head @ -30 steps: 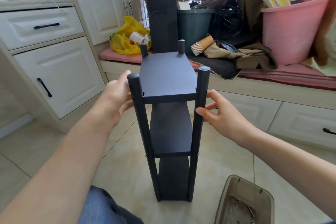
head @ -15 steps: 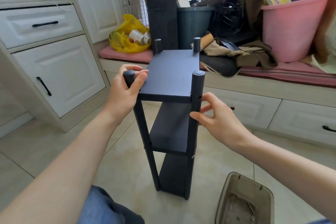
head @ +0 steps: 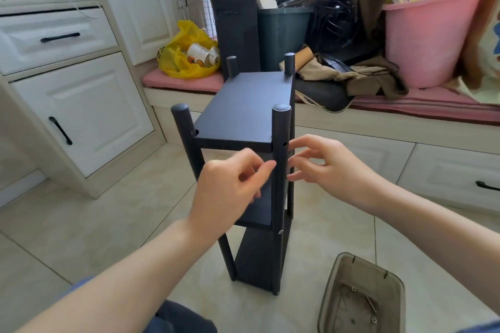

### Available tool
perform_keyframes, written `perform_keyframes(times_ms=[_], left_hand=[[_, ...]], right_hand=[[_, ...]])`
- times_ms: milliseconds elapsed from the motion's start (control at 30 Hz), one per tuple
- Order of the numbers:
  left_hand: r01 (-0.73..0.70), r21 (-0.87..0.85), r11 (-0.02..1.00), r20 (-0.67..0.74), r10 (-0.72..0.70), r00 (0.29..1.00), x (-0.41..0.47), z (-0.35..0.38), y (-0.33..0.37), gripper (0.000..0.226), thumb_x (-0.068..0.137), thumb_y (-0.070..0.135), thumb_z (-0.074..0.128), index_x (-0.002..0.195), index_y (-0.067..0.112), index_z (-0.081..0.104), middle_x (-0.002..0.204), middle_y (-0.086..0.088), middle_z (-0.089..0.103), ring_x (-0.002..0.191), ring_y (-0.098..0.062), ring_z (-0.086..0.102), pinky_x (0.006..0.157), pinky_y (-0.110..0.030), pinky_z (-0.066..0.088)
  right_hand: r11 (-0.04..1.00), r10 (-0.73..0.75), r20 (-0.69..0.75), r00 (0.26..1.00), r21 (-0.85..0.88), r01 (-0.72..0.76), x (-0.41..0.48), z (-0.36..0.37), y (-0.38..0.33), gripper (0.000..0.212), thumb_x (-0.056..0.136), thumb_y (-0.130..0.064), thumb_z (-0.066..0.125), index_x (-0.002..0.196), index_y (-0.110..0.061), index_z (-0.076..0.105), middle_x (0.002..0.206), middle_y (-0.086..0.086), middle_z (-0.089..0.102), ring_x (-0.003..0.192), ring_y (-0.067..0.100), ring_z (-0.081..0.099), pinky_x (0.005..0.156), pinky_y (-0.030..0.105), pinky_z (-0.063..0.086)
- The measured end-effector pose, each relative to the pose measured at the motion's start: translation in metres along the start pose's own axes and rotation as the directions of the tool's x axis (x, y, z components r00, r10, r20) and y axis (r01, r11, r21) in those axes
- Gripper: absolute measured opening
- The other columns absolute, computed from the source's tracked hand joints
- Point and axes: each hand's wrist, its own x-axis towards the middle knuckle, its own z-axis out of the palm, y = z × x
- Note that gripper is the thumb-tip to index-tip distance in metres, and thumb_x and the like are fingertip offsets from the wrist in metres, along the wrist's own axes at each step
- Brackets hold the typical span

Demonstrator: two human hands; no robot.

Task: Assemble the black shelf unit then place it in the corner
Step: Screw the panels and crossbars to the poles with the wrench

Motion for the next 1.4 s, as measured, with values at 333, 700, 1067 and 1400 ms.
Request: perform_keyframes(times_ms=[333, 700, 1067, 1400], left_hand=[[0.536, -0.608, 0.586, 0.304, -0.451, 0.839, 0.011, 0.02, -0.02, 0.034, 0.084, 0.038, 0.073, 0.113, 0.021, 0.072, 0.112, 0.005, 0.076, 0.11, -0.013, 0.071, 0.091, -0.026, 0.057], [0.52, -0.8, 0.299, 0.449, -0.277, 0.85, 0.026, 0.017, -0.026, 0.024, 0.094, 0.028, 0.066, 0.115, 0.025, 0.077, 0.129, -0.007, 0.07, 0.123, -0.026, 0.065, 0.095, -0.032, 0.055], [0.515, -0.789, 0.335, 0.458, -0.238, 0.856, 0.032, 0.017, -0.031, 0.025, 0.094, 0.026, 0.066, 0.117, 0.024, 0.076, 0.126, -0.008, 0.072, 0.119, -0.027, 0.068, 0.089, -0.029, 0.057], [0.505, -0.804, 0.314, 0.476, -0.169, 0.863, 0.031, 0.019, -0.029, 0.029, 0.096, 0.028, 0.066, 0.123, 0.023, 0.073, 0.133, -0.007, 0.068, 0.125, -0.029, 0.063, 0.095, -0.033, 0.055]], right_hand=[[0.982, -0.054, -0.091, 0.994, -0.187, 0.036, 0.007, -0.014, -0.013, 0.028, 0.096, -0.007, 0.05, 0.09, -0.026, 0.07, 0.082, -0.007, 0.074, 0.071, 0.005, 0.072, 0.076, 0.034, 0.059], [0.974, -0.218, -0.094, 0.971, -0.082, 0.211, 0.017, -0.025, -0.042, 0.047, 0.091, -0.008, 0.056, 0.128, -0.035, 0.06, 0.091, -0.007, 0.076, 0.084, 0.008, 0.071, 0.071, 0.025, 0.05], [0.967, -0.243, -0.114, 0.963, -0.104, 0.232, 0.019, -0.028, -0.033, 0.034, 0.096, -0.023, 0.061, 0.128, -0.036, 0.063, 0.102, -0.005, 0.073, 0.082, -0.006, 0.065, 0.078, 0.013, 0.048], [0.973, -0.226, -0.134, 0.965, -0.072, 0.218, 0.013, -0.023, -0.032, 0.036, 0.099, -0.022, 0.057, 0.131, -0.036, 0.059, 0.098, -0.006, 0.073, 0.087, 0.011, 0.071, 0.086, 0.042, 0.058]])
